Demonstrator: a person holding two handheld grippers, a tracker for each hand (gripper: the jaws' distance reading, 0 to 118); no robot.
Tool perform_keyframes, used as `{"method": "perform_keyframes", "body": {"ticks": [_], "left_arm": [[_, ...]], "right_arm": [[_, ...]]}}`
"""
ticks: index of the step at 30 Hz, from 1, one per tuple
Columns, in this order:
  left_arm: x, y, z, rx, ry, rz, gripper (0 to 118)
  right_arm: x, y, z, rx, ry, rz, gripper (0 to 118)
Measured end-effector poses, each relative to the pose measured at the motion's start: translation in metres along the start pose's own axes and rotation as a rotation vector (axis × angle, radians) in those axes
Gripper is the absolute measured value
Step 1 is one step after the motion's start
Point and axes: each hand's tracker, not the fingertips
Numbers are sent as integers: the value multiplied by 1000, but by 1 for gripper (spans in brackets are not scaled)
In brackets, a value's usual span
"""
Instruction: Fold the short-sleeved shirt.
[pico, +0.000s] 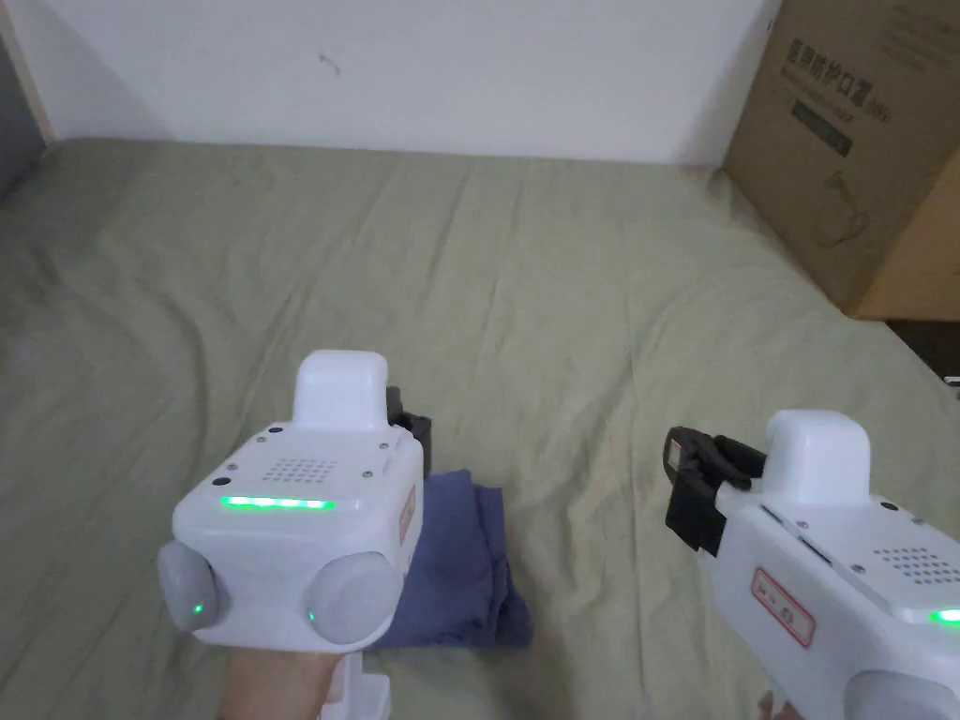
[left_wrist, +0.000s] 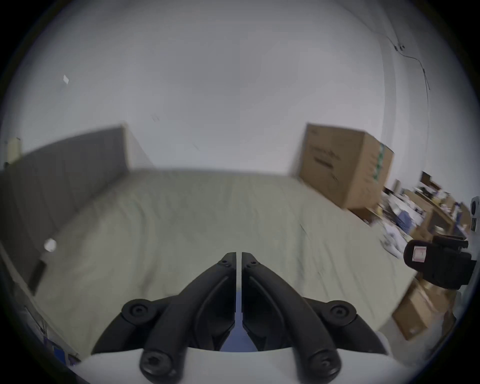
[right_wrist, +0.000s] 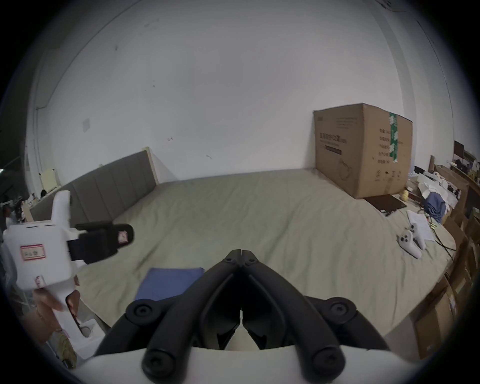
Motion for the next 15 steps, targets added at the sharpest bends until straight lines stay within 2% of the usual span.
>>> {"method": "perform_keyframes", "body": {"ticks": [3, 6, 10, 15], "left_arm": [[-20, 2, 16, 87, 91, 1, 3], [-36, 1, 26, 86, 144, -13, 3], [-59, -8, 34, 80, 178, -3, 3], [-80, -20, 40, 23, 227, 28, 4]], "right_arm": [[-26, 8, -14, 18, 55, 38, 0], [-49, 8, -35, 17, 126, 66, 0], [-81, -9, -76, -24, 143, 95, 0], [-109, -53, -134, -212, 108, 99, 0]]}}
